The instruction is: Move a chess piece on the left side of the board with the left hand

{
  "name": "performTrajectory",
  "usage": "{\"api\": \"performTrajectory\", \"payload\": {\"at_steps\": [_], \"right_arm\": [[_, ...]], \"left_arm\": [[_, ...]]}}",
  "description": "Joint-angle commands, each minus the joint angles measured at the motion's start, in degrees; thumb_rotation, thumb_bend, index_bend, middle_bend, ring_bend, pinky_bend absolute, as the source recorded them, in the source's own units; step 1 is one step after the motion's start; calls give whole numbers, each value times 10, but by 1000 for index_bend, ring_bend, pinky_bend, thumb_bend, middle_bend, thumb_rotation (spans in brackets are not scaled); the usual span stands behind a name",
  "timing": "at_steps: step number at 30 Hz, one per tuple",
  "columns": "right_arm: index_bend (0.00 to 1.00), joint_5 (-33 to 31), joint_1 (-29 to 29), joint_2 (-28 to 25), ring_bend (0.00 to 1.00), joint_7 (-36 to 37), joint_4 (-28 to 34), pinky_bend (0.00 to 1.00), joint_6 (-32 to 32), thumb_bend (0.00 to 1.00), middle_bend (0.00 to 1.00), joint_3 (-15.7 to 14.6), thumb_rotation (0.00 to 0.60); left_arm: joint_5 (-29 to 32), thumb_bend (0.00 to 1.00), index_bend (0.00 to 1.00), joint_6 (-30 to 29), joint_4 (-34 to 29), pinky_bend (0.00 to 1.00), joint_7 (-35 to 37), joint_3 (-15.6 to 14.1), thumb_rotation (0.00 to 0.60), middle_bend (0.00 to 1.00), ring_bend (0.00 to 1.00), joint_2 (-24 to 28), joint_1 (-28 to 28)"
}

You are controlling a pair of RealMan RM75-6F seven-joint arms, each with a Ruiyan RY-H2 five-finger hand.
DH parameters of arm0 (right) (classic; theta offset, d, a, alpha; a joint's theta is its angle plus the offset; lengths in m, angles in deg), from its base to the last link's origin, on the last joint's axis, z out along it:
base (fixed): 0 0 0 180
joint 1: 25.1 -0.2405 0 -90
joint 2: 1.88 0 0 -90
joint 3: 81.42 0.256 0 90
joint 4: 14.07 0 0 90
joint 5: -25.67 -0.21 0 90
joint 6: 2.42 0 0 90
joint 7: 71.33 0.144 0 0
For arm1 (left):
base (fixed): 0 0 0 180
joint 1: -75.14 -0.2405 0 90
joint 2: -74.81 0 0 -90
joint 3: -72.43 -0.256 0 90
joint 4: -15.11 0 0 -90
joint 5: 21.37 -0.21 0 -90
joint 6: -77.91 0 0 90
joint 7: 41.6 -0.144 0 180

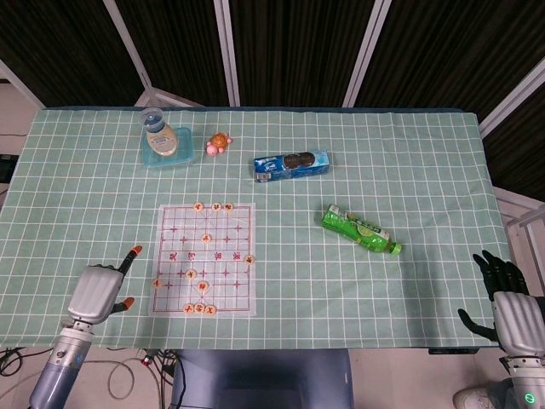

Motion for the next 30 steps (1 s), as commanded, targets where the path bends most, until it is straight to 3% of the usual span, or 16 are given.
{"api": "performTrajectory", "payload": {"at_steps": [1,16,30], "right_arm": [[0,0,0,0,0,0,0,0,0,304,0,0,600],[0,-3,0,-1,0,4,1,0,-2,303,0,1,600],[0,-4,0,-1,0,4,2,0,-2,304,0,1,600]], "left_arm": [[41,129,296,35,-17,907,-37,8,600,998,915,-5,18],[152,230,365,84,-8,950,-110,23,600,1000,959,-28,52],[191,230,437,94,21,950,-121,26,600,1000,959,-58,76]]}}
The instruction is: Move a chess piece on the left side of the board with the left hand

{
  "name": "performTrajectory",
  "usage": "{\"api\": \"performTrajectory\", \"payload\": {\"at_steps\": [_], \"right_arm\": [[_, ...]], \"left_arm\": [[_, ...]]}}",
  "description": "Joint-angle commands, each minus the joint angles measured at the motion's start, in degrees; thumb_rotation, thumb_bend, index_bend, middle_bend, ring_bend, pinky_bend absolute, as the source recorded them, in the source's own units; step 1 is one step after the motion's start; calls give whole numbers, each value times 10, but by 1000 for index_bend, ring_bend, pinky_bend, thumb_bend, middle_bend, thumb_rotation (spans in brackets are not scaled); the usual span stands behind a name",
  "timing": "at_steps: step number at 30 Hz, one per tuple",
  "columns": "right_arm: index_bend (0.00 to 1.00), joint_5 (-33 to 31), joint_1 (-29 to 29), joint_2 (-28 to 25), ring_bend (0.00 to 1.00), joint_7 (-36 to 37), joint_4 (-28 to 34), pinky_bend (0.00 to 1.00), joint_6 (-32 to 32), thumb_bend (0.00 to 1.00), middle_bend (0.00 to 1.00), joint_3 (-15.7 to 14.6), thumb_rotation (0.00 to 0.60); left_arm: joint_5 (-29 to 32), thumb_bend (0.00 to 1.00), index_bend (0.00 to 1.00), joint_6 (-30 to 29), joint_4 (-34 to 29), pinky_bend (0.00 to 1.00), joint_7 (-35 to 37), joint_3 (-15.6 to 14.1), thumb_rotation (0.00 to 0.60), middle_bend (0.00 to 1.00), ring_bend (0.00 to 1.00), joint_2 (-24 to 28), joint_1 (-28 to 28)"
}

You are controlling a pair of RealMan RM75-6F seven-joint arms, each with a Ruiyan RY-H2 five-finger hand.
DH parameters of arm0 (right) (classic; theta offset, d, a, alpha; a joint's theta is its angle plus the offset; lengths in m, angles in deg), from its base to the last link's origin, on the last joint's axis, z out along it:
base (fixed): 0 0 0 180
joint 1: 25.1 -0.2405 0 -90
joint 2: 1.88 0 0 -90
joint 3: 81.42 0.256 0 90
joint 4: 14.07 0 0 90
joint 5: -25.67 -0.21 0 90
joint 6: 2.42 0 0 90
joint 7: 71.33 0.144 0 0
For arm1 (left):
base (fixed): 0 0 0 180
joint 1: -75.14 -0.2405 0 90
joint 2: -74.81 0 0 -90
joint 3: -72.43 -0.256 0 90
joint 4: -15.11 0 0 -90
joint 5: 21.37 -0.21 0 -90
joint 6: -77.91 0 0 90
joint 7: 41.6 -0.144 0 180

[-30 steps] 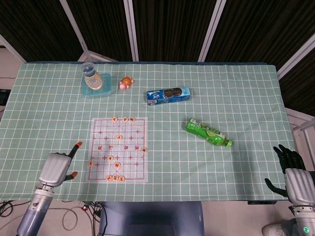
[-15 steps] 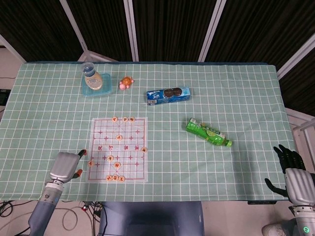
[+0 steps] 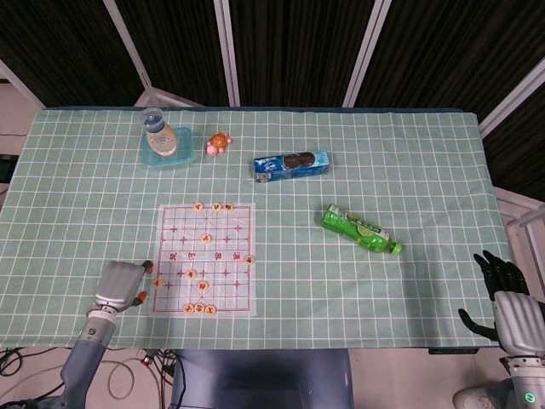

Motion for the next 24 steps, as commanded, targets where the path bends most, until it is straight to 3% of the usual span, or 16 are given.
{"api": "performTrajectory", "payload": {"at_steps": [1,24], "right_arm": [[0,0,0,0,0,0,0,0,0,304,0,0,600],[0,1,1,0,0,4,0,0,1,304,0,0,600]], "left_arm": [[0,229,444,-2,6,950,2,-1,600,1000,959,-7,4],[24,262,438,-5,28,950,9,-10,600,1000,958,-34,22]]}}
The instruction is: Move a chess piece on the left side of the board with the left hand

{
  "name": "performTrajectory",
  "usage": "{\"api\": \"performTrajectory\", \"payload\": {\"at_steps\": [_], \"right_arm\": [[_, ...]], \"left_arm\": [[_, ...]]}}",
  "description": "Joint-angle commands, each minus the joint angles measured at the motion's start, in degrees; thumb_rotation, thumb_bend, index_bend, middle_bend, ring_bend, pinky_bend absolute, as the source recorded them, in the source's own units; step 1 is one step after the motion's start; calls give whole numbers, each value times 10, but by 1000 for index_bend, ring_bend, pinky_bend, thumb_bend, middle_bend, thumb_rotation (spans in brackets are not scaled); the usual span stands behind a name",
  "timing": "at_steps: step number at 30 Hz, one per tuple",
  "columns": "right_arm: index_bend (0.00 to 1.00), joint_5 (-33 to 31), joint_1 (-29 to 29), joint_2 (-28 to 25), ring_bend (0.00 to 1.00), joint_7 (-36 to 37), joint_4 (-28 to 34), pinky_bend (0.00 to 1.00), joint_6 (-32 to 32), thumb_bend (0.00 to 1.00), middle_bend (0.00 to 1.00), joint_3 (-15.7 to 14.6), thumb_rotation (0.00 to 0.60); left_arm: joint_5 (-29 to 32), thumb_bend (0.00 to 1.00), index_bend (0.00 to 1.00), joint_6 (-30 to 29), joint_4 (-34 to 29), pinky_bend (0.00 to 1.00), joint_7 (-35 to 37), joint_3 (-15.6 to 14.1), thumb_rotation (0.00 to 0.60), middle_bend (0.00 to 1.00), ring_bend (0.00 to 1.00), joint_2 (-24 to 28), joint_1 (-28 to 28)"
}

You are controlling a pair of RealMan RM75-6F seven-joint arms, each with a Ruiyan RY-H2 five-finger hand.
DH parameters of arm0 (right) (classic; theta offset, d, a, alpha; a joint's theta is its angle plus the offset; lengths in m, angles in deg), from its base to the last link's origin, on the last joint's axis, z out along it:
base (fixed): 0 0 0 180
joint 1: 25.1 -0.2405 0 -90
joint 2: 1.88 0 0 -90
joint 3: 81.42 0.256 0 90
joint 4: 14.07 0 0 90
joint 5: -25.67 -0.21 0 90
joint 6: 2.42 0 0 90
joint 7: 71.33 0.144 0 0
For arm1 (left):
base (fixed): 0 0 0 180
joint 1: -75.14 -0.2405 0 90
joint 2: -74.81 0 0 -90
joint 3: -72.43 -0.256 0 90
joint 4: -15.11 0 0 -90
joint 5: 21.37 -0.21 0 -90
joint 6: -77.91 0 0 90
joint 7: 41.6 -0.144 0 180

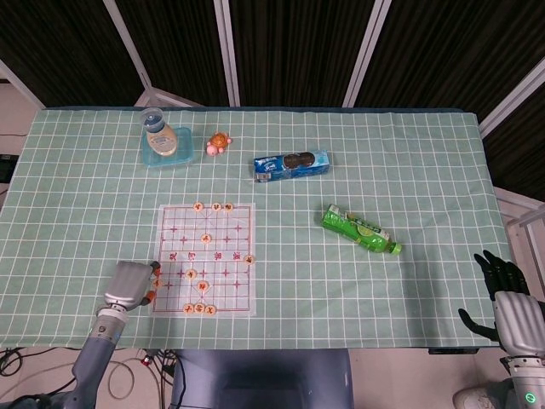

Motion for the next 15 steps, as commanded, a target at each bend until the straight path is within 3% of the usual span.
{"api": "performTrajectory", "payload": {"at_steps": [1,15], "right_arm": [[0,0,0,0,0,1,1,0,0,304,0,0,600],[0,0,1,-1,0,2,2,0,0,304,0,-1,600]], "left_arm": [[3,270,438,-1,1,950,0,0,600,1000,959,-2,2],[10,286,459,-7,5,950,7,-6,600,1000,955,-6,6]]}}
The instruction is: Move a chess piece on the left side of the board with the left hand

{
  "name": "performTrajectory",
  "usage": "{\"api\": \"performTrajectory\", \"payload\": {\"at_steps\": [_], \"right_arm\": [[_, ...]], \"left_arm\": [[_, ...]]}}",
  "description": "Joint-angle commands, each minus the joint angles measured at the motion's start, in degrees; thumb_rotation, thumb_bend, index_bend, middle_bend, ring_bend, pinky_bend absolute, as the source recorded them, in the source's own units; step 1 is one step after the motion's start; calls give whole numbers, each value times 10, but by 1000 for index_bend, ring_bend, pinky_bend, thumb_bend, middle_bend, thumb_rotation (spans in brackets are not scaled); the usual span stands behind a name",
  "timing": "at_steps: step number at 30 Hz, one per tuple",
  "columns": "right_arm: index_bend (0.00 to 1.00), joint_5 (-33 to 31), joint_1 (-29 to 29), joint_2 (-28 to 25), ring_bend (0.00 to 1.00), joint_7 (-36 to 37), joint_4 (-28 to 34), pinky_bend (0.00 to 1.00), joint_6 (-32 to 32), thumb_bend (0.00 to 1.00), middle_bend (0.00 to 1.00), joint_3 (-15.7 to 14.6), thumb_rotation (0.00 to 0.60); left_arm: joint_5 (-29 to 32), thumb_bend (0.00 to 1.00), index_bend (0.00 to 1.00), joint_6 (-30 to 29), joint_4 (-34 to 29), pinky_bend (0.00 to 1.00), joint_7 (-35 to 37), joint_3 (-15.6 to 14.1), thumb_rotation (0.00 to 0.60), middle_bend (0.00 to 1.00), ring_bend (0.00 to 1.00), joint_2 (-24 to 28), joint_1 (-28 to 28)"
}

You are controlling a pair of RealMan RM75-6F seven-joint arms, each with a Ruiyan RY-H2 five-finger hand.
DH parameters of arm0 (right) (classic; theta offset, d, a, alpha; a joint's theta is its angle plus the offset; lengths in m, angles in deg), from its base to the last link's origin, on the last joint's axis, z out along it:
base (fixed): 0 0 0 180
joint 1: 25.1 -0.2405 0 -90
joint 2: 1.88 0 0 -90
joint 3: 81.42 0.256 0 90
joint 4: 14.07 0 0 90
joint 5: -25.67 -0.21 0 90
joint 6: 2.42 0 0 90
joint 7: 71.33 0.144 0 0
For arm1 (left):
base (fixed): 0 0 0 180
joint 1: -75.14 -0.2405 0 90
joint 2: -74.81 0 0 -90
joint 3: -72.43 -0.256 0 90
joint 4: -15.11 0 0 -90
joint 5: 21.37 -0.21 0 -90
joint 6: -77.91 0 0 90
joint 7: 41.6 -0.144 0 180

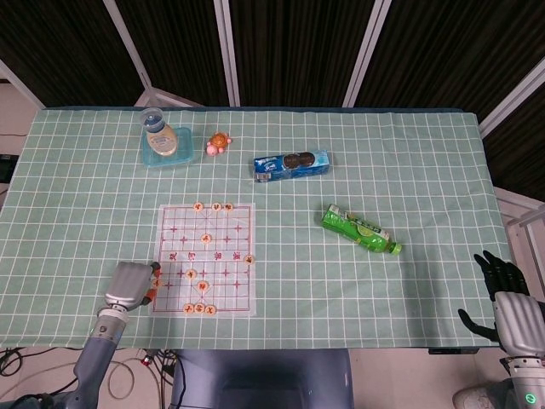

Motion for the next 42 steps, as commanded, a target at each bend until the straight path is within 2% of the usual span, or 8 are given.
{"api": "performTrajectory", "payload": {"at_steps": [1,24,36,42], "right_arm": [[0,0,0,0,0,0,0,0,0,304,0,0,600],[0,3,1,0,0,-1,0,0,3,304,0,-1,600],[0,-3,0,0,0,6,0,0,0,304,0,2,600],[0,-7,-1,-1,0,9,0,0,-4,304,0,3,600]], "left_arm": [[0,287,462,-1,1,950,1,-1,600,1000,955,0,1],[-16,287,494,-16,-5,950,22,-4,600,1000,949,0,7],[-5,286,495,-23,-29,950,0,16,600,1000,949,5,25],[24,287,498,-16,-15,950,-15,29,600,1000,949,-2,39]]}}
